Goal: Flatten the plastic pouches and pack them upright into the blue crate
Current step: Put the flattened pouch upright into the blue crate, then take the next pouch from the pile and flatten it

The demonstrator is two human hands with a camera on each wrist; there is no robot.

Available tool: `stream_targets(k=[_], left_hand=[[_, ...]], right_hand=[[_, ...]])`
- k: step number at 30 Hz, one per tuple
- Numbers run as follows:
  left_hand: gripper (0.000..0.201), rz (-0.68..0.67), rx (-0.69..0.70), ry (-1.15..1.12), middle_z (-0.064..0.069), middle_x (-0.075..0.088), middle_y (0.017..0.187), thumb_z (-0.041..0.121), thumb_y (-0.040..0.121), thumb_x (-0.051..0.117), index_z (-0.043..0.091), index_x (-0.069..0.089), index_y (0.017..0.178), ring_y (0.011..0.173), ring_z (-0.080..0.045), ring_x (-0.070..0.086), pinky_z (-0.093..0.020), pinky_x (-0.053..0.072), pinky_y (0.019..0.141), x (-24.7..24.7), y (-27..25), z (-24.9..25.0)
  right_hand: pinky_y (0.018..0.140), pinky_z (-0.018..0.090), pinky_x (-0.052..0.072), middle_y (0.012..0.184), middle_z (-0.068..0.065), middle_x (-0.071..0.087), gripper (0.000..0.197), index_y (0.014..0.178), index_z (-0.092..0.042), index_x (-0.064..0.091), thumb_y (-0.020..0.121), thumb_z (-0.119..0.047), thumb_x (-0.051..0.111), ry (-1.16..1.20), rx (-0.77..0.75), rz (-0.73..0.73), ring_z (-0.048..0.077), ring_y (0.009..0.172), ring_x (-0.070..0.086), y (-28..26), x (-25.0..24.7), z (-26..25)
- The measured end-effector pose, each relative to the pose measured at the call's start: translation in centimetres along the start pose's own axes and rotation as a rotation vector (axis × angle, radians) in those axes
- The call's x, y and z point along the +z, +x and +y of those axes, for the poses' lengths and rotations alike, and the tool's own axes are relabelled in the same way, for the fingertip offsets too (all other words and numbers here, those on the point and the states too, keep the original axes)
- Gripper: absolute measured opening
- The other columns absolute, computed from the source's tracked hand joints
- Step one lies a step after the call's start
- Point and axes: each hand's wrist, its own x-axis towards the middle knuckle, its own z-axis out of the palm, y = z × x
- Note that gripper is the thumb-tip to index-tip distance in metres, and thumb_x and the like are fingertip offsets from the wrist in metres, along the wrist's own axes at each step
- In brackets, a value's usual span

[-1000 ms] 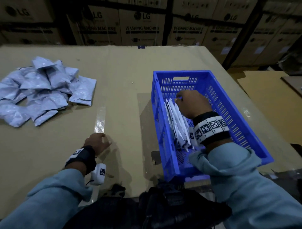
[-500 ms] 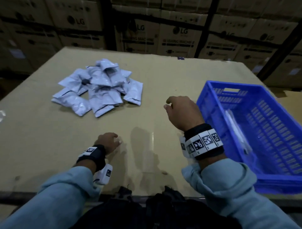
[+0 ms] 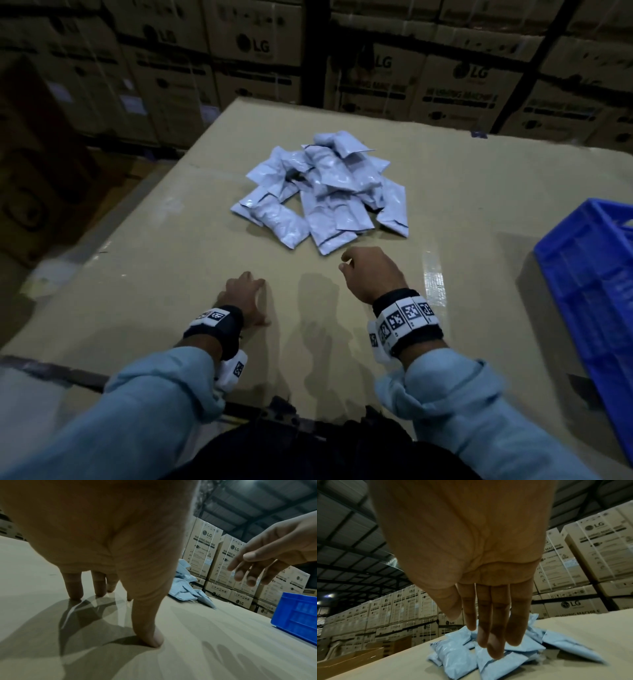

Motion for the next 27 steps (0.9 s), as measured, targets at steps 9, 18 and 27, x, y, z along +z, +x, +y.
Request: stream_targets(k=[9, 18, 27], left_hand=[[0.149, -0.014, -0.032, -0.026, -0.006, -0.021, 0.168, 0.096, 0.051, 0.063, 0.028, -0.011, 0.161, 0.156, -0.031, -0.012, -0.063, 0.008, 0.121, 0.9, 1.8, -6.1], [0.159, -0.143, -0.018, -0.03, -0.006, -0.049, 0.154, 0.104, 0.044, 0.053, 0.028, -0.036, 0.151, 0.148, -0.034, -0.036, -0.066, -0.008, 0.118, 1.0, 2.9, -6.7], [0.162, -0.213, -0.015, -0.001, -0.005, -0.06, 0.145, 0.104, 0.04, 0.055, 0.032, -0.046, 0.143, 0.141, -0.036, -0.045, -0.071, -0.012, 0.114, 0.4, 3.3, -6.7]], right_hand=[[0.099, 0.043, 0.051, 0.136, 0.006, 0.059, 0.041, 0.141, -0.024, 0.053, 0.1, -0.032, 0.053, -0.039, -0.015, -0.134, 0.027, 0.123, 0.057, 4.2, 6.3, -4.7], [0.098, 0.044, 0.049, 0.165, 0.014, 0.009, 0.04, 0.137, -0.02, 0.051, 0.097, -0.026, 0.054, -0.095, -0.068, -0.157, 0.037, 0.125, 0.052, 9.6, 12.1, -8.8], [0.095, 0.046, 0.052, 0.163, 0.016, -0.032, 0.056, 0.152, -0.033, 0.035, 0.099, -0.036, 0.056, -0.225, -0.125, -0.172, 0.04, 0.136, 0.045, 14.6, 13.5, -9.5]])
